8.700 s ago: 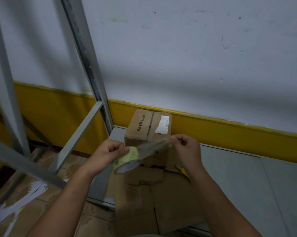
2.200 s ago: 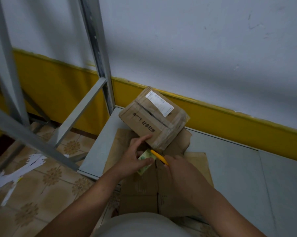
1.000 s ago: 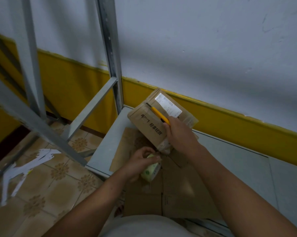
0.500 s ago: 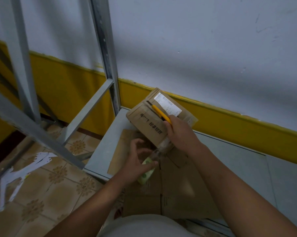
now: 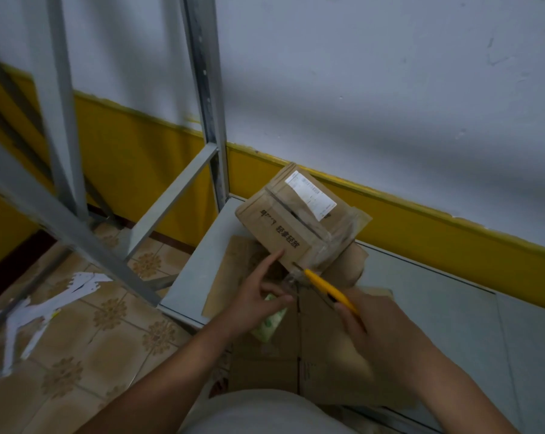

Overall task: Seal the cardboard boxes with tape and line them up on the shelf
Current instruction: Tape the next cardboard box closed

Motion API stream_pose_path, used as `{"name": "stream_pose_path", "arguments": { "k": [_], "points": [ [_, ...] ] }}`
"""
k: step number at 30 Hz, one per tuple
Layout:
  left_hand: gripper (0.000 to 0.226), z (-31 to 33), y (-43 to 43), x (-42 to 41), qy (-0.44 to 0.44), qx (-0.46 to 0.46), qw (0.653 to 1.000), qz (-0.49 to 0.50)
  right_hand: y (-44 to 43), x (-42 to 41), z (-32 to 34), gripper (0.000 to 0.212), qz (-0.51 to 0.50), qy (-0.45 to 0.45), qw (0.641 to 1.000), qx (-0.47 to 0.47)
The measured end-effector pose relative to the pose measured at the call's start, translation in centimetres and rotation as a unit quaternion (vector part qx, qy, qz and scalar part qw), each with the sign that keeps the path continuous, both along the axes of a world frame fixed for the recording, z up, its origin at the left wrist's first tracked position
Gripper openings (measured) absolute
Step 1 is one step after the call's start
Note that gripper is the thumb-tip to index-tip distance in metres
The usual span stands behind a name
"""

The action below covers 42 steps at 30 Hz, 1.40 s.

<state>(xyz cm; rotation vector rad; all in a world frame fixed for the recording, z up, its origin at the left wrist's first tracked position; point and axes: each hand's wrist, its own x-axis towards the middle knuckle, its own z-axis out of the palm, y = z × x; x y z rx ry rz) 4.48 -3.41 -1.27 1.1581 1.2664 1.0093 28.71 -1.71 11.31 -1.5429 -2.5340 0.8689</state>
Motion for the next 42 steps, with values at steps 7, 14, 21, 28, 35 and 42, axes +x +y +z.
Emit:
{"name": "stream_pose_path", "arguments": {
  "k": [7,14,21,28,35,42],
  "points": [
    [0.094,-0.8,0.2,0.2,0.008,0.024,1.0,0.0,-1.0,-2.4,-2.3,0.031,0.03,-0.12,0.992,-0.005],
    [0.093,-0.7,0.3,0.3,0.018,0.026,0.999,-0.002,-0.7,-4.3,-3.1,0.031,0.04,-0.22,0.975,0.001],
    [0.094,-0.7,0.2,0.3,0.029,0.024,0.999,-0.008,-0.2,-5.4,-2.8,0.031,0.028,-0.231,0.972,-0.019],
    [0.094,-0.8,-0.1,0.4,0.037,0.038,0.999,0.002,0.1,-6.4,-2.8,0.021,0.05,-0.262,0.964,-0.012],
    [0.092,-1.1,-0.1,-0.6,0.042,0.031,0.999,0.003,0.4,-4.0,-3.9,0.022,0.051,-0.227,0.972,-0.021],
    [0.099,-1.0,-0.2,-1.0,0.042,0.034,0.999,0.003,-1.2,3.1,-9.6,0.017,-0.061,-0.173,0.982,-0.045]
  ]
}}
